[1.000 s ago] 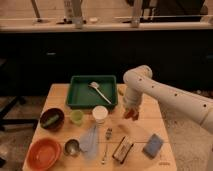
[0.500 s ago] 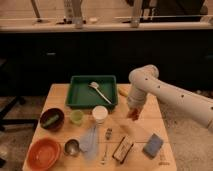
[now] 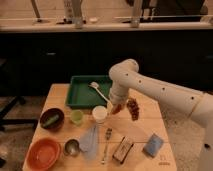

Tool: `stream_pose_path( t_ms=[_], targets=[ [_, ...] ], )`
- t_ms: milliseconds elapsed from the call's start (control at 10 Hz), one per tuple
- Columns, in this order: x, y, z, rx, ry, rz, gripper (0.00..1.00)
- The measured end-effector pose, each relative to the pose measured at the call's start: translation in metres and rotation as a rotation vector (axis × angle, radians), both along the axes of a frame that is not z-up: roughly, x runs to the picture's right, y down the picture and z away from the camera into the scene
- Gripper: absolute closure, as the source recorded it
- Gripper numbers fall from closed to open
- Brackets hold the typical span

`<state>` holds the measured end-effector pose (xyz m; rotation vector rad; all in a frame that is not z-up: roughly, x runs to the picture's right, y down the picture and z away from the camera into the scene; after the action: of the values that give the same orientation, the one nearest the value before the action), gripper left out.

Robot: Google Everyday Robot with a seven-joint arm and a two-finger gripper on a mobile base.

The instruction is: Place apple in plastic cup

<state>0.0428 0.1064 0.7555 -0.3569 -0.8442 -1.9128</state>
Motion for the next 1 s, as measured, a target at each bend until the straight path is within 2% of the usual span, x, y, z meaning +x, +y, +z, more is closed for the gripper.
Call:
stream_pose_path(
  t_ms=[400,800,1000],
  targets=[
    [-0.04,-0.009,-0.004,0.011,-0.046,-0.053,1.0],
    [-0.075,-0.01,-0.004,0.005,0.0,0.013,1.0],
    [-0.094,-0.008,-0.001,-0.016,0.034,0.057,1.0]
  ],
)
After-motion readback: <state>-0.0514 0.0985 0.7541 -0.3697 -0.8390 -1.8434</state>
